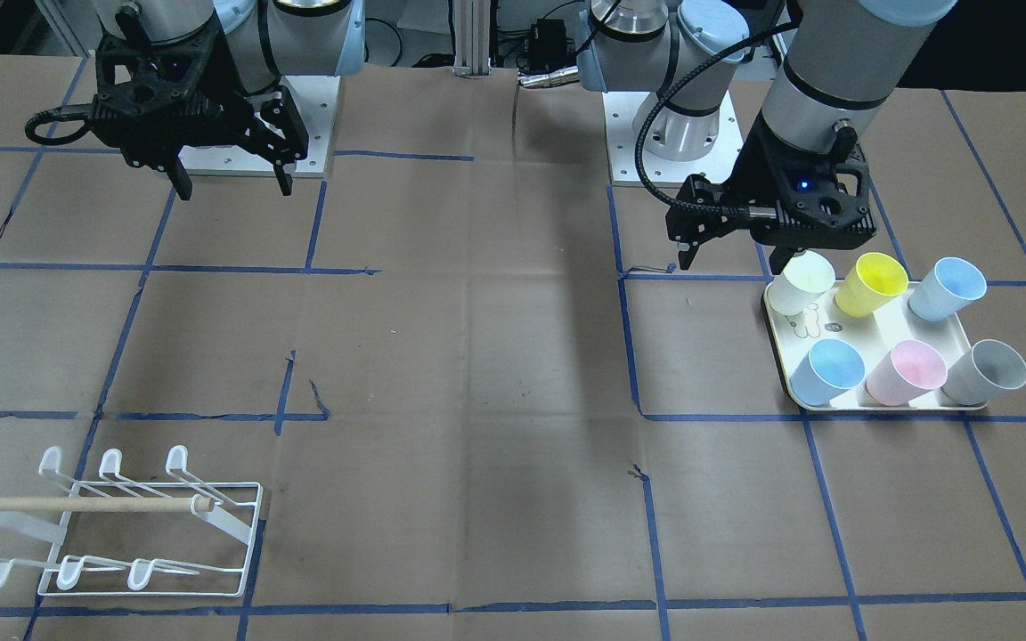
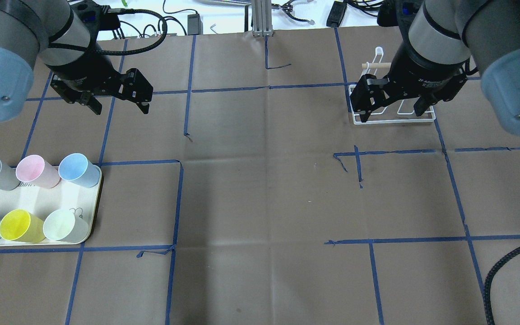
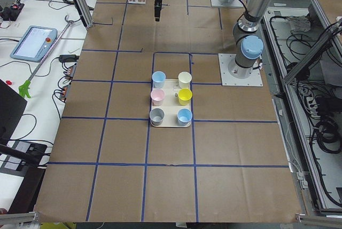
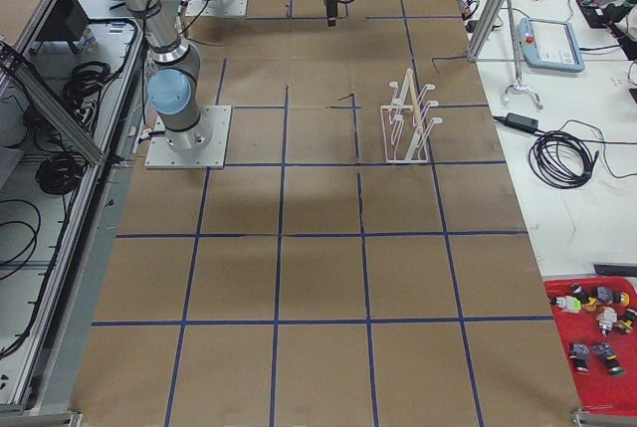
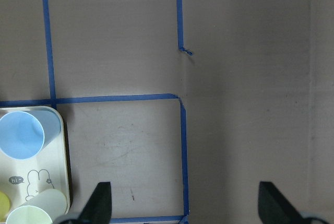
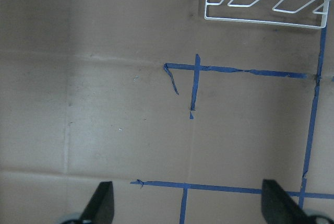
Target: Transfer IKEA cup to right arm and place on rack
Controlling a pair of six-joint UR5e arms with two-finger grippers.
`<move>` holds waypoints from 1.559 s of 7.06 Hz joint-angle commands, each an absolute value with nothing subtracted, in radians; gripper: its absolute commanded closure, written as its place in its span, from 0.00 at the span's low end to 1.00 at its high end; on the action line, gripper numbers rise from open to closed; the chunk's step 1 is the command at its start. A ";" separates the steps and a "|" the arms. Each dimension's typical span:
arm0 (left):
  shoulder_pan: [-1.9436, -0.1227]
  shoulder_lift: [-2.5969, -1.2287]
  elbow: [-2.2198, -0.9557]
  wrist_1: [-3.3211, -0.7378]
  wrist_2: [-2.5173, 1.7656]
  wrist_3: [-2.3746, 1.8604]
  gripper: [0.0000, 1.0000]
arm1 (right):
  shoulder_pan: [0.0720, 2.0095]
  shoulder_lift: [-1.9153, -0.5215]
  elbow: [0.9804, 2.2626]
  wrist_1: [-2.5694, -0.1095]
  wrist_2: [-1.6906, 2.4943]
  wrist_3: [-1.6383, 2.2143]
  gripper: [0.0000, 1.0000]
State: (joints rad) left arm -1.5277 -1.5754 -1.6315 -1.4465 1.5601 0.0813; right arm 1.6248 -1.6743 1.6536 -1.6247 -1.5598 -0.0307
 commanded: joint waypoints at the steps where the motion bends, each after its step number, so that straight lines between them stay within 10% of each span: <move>1: -1.528 -1.575 -1.632 -1.447 1.560 0.081 0.00 | 1.624 -1.675 1.654 -1.623 -1.562 -0.031 0.00; 11: -1.369 -1.546 -1.683 -1.447 1.569 0.222 0.00 | 1.623 -1.698 1.652 -1.606 -1.569 -0.032 0.00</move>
